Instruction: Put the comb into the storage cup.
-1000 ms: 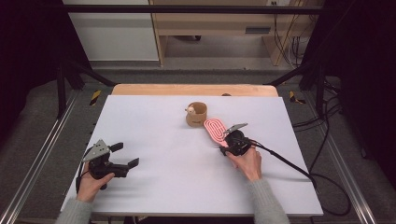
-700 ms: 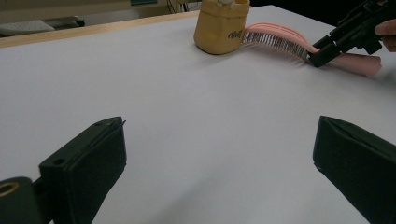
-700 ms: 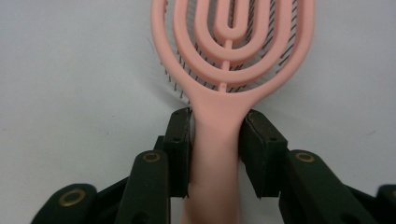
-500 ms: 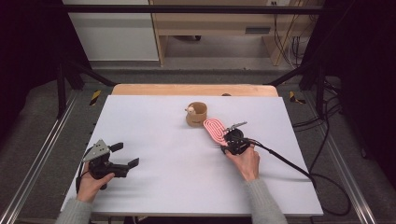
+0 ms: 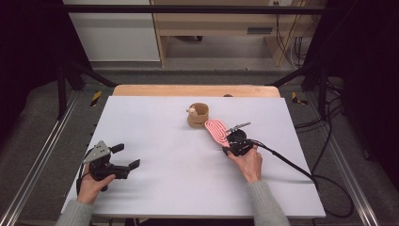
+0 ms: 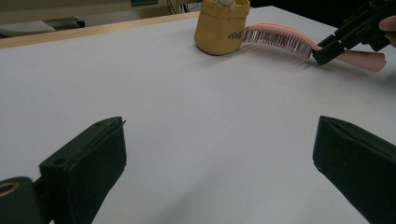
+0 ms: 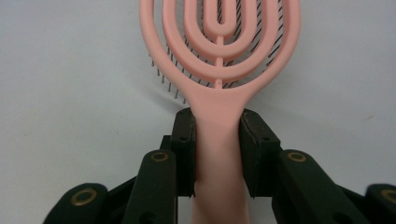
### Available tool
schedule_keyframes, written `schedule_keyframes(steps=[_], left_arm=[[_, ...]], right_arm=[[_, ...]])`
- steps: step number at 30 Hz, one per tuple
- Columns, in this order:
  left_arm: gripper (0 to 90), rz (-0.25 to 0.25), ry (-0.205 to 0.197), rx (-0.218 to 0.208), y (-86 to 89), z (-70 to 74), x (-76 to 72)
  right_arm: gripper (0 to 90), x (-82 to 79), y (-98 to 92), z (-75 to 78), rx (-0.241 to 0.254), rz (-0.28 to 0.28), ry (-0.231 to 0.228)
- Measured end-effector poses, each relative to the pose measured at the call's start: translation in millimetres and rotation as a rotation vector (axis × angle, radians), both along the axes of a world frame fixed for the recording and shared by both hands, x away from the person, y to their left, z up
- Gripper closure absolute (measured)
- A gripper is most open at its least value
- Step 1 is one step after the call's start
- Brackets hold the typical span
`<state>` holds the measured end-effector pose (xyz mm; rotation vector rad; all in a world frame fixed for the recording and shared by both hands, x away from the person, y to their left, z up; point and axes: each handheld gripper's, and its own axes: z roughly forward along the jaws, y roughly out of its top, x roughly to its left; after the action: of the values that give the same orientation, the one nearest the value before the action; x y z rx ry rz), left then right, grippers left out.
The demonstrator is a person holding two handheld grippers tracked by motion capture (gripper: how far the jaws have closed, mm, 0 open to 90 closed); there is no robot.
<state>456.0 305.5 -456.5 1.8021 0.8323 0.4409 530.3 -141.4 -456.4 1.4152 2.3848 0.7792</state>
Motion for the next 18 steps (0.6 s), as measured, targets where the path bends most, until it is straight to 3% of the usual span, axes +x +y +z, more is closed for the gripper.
schedule_keyframes(steps=[18], left_arm=[[2.7,0.004,0.004,-0.002,-0.5,0.5,-0.3]], right_arm=[[69.7,-10.0,-8.8,17.0,0.022,0.019,-0.053]])
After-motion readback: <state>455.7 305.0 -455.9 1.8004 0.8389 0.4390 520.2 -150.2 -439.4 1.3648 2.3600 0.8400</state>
